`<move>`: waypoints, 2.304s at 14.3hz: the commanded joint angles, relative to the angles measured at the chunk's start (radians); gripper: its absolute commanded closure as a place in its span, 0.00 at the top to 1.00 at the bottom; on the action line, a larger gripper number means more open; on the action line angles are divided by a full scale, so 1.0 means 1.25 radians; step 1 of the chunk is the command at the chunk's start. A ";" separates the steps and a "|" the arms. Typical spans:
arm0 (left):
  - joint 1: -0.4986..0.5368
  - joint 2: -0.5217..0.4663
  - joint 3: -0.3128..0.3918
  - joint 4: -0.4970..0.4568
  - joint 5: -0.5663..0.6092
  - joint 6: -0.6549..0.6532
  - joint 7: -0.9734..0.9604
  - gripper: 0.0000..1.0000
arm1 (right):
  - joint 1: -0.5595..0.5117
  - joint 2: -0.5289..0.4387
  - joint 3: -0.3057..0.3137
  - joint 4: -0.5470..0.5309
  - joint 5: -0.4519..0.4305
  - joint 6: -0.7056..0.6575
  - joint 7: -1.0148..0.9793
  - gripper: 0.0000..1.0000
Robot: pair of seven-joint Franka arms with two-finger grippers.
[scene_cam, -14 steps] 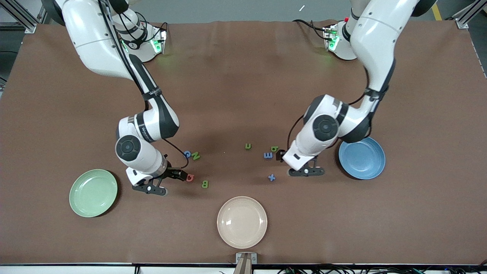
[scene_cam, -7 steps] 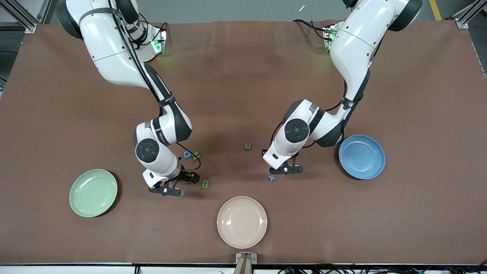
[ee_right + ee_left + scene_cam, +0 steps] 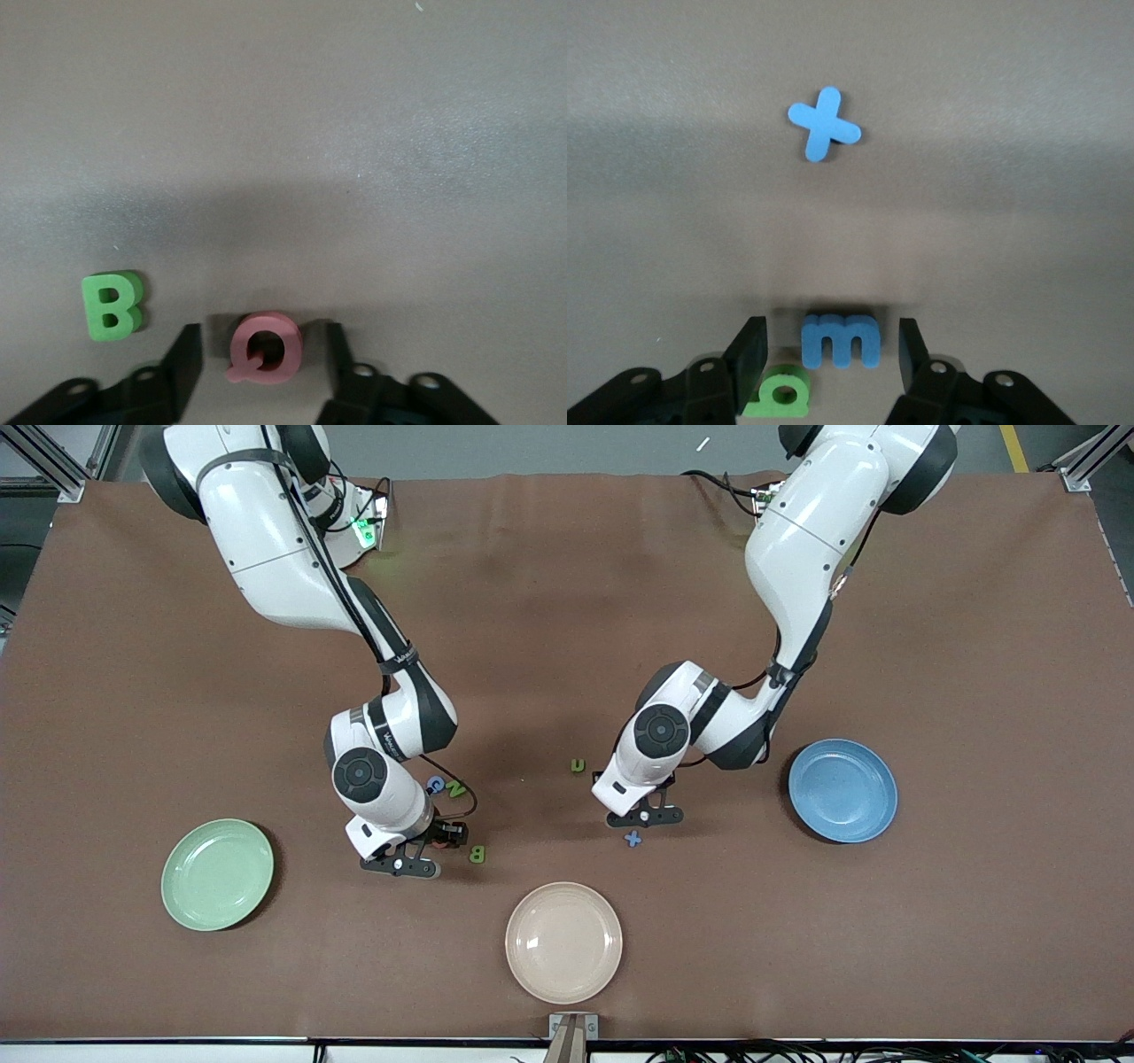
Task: Sort upper and lower case letters into plates
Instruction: 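Grasp pink Q with the right gripper while the left gripper grasps blue m, then put Q on the green plate while the left gripper puts m on blue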
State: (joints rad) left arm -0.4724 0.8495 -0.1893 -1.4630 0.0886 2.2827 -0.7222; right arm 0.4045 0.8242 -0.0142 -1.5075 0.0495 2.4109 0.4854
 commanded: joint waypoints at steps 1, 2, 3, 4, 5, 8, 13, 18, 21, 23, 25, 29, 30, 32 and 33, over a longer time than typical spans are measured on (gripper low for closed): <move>-0.010 0.016 0.008 0.024 0.019 -0.004 -0.017 0.64 | 0.010 0.003 -0.009 0.001 -0.019 -0.005 0.009 0.45; -0.011 0.016 0.008 0.023 0.019 -0.004 -0.031 0.62 | 0.009 0.003 -0.009 0.000 -0.019 -0.005 0.009 0.37; -0.015 0.017 0.008 0.023 0.020 -0.004 -0.045 0.60 | 0.009 0.003 -0.009 0.000 -0.019 -0.005 0.009 0.30; -0.021 0.020 0.008 0.023 0.019 -0.004 -0.050 0.56 | 0.008 0.003 -0.009 -0.003 -0.019 -0.005 0.011 0.23; -0.021 0.020 0.007 0.023 0.019 -0.004 -0.051 0.49 | 0.006 0.003 -0.009 -0.003 -0.019 -0.005 0.011 0.18; -0.022 0.020 0.008 0.019 0.021 -0.004 -0.051 0.18 | -0.006 -0.011 -0.013 0.003 -0.019 -0.020 0.003 0.04; 0.054 -0.035 0.008 0.022 0.141 -0.087 -0.041 0.00 | -0.046 -0.030 -0.110 0.057 -0.036 -0.111 -0.172 0.03; 0.198 -0.119 0.005 0.016 0.192 -0.172 0.056 0.00 | -0.165 -0.035 -0.142 0.060 -0.036 -0.109 -0.508 0.07; 0.294 -0.146 -0.006 0.006 0.187 -0.274 0.125 0.01 | -0.228 -0.031 -0.142 0.059 -0.032 -0.106 -0.665 0.11; 0.325 -0.163 -0.006 -0.047 0.181 -0.281 0.124 0.01 | -0.245 -0.025 -0.141 0.057 -0.031 -0.101 -0.696 0.33; 0.378 -0.173 -0.012 -0.114 0.177 -0.264 0.124 0.01 | -0.246 -0.022 -0.141 0.054 -0.032 -0.087 -0.696 0.83; 0.439 -0.172 -0.039 -0.233 0.176 -0.119 0.119 0.17 | -0.232 -0.029 -0.138 0.052 -0.024 -0.090 -0.685 0.99; 0.443 -0.176 -0.038 -0.241 0.177 -0.118 0.115 0.31 | -0.221 -0.031 -0.133 0.051 -0.020 -0.093 -0.676 0.99; 0.443 -0.200 -0.039 -0.241 0.177 -0.125 0.108 1.00 | -0.181 -0.042 -0.127 0.050 -0.016 -0.132 -0.597 0.99; 0.439 -0.216 -0.039 -0.236 0.177 -0.126 0.107 1.00 | -0.148 -0.049 -0.124 0.050 -0.011 -0.160 -0.529 0.99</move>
State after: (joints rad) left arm 0.0765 0.6592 -0.2286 -1.7231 0.3119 2.1263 -0.5727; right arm 0.1537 0.7994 -0.1733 -1.4243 0.0252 2.2648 -0.2939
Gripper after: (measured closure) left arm 0.471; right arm 0.004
